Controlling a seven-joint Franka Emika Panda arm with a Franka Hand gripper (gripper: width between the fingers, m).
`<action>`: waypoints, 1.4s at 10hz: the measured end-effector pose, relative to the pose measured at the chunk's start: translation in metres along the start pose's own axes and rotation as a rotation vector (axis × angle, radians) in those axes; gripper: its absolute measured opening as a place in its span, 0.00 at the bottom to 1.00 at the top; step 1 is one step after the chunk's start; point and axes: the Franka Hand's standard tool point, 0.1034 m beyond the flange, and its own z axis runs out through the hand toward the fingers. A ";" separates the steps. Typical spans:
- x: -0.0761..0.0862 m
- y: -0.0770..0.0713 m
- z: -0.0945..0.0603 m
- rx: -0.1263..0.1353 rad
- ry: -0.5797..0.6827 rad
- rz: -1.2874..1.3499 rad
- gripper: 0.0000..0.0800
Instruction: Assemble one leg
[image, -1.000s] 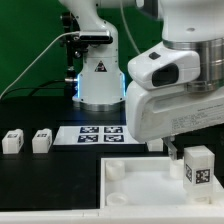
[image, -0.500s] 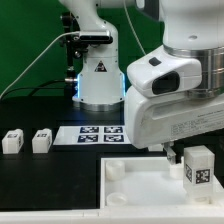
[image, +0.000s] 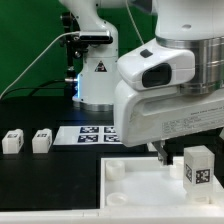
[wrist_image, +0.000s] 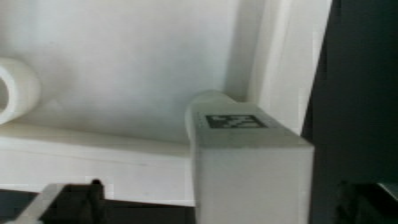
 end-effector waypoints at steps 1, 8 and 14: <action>0.000 0.000 0.000 0.000 0.000 0.000 0.65; 0.001 -0.001 0.001 0.000 0.002 0.047 0.36; 0.006 -0.001 0.001 0.044 0.058 0.981 0.36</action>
Offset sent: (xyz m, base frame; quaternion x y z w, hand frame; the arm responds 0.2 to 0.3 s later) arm 0.0000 0.0000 0.0000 0.0000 0.0000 0.0000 1.0000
